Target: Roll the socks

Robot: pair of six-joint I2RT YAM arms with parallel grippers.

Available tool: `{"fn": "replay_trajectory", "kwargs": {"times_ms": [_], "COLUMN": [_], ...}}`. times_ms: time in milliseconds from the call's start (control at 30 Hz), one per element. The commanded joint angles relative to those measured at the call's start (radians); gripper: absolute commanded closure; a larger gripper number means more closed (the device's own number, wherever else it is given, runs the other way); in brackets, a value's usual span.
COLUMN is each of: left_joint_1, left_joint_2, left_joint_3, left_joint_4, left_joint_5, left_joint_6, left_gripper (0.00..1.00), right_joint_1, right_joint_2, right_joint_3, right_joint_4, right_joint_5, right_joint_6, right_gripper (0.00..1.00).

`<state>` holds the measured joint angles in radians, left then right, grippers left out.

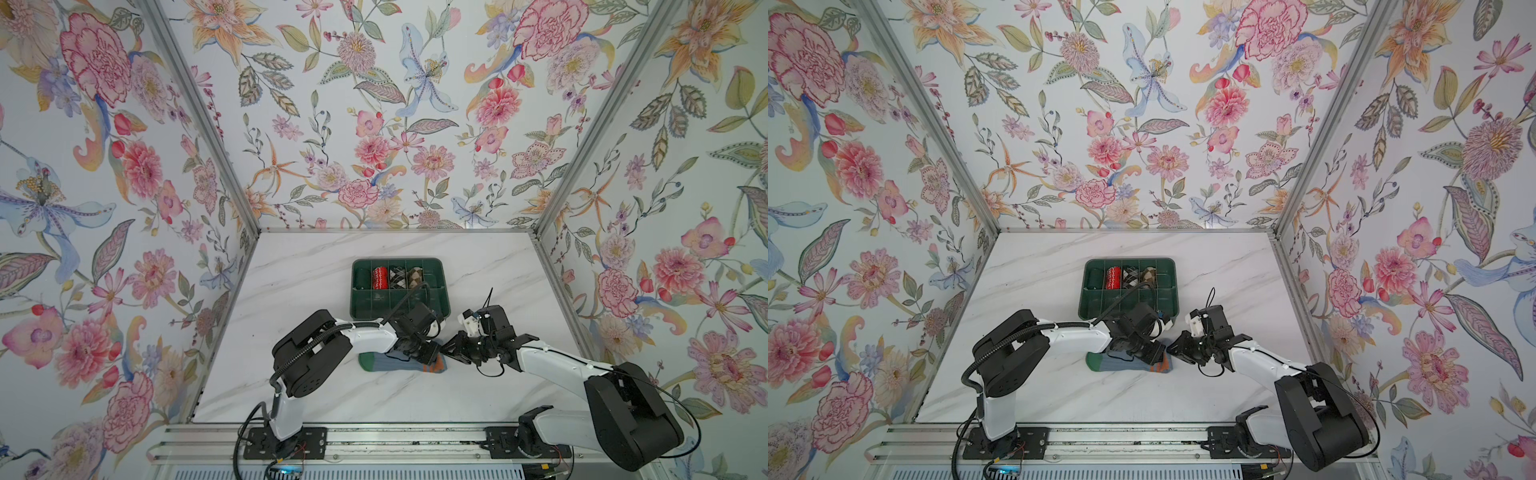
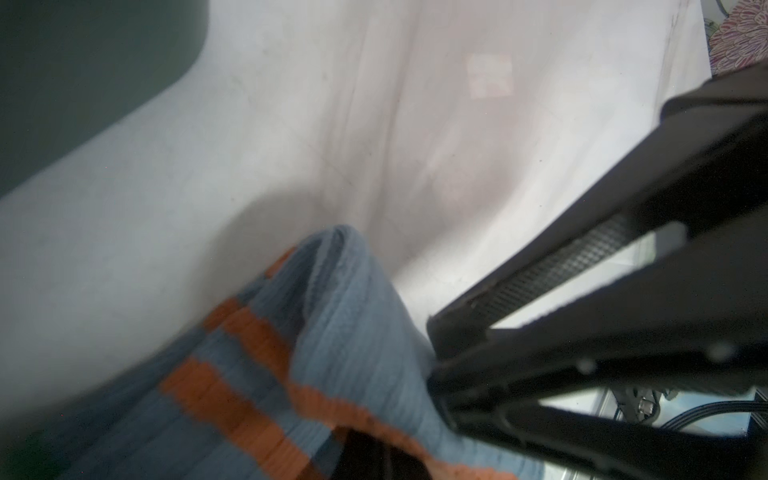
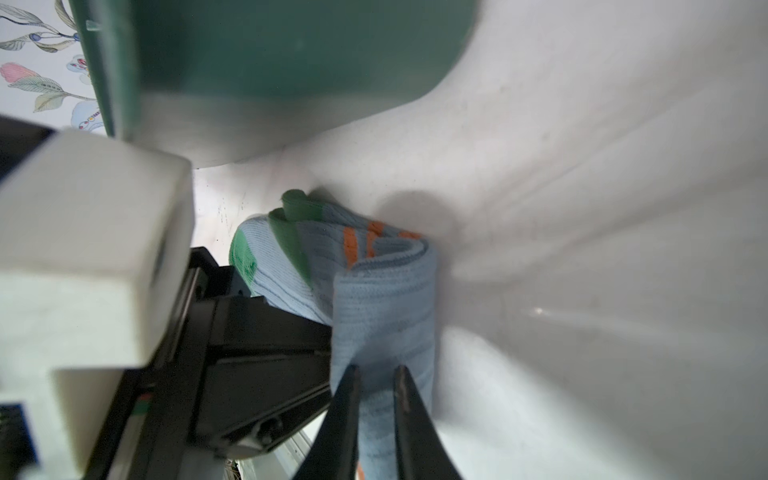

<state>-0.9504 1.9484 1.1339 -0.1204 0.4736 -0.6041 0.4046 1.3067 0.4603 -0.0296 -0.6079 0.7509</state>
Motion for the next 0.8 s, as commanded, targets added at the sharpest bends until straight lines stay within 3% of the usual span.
{"fn": "replay_trajectory", "kwargs": {"times_ms": [0,167,533,767], "left_joint_1": [0.024,0.036,0.050,0.051], "left_joint_2": [-0.014,-0.019,-0.019,-0.024], "left_joint_3": [-0.034,-0.060,-0.086,-0.079], "left_joint_4": [-0.003,0.021,0.061,0.033], "left_joint_5": [0.000,0.017,0.045,0.043], "left_joint_6": [-0.029,-0.039,-0.056,-0.047], "left_gripper": [0.97,0.97,0.98,0.95], "right_joint_1": [0.010,0.019,0.066,0.114], "right_joint_2": [0.009,0.011,0.032,0.105], "right_joint_3": [-0.030,-0.046,-0.042,0.038], "right_joint_4": [0.050,0.050,0.069,-0.037], "right_joint_5": [-0.035,-0.030,-0.016,0.060], "right_joint_6": [0.034,0.039,0.039,-0.011], "right_gripper": [0.82,0.76,0.78,0.82]}}
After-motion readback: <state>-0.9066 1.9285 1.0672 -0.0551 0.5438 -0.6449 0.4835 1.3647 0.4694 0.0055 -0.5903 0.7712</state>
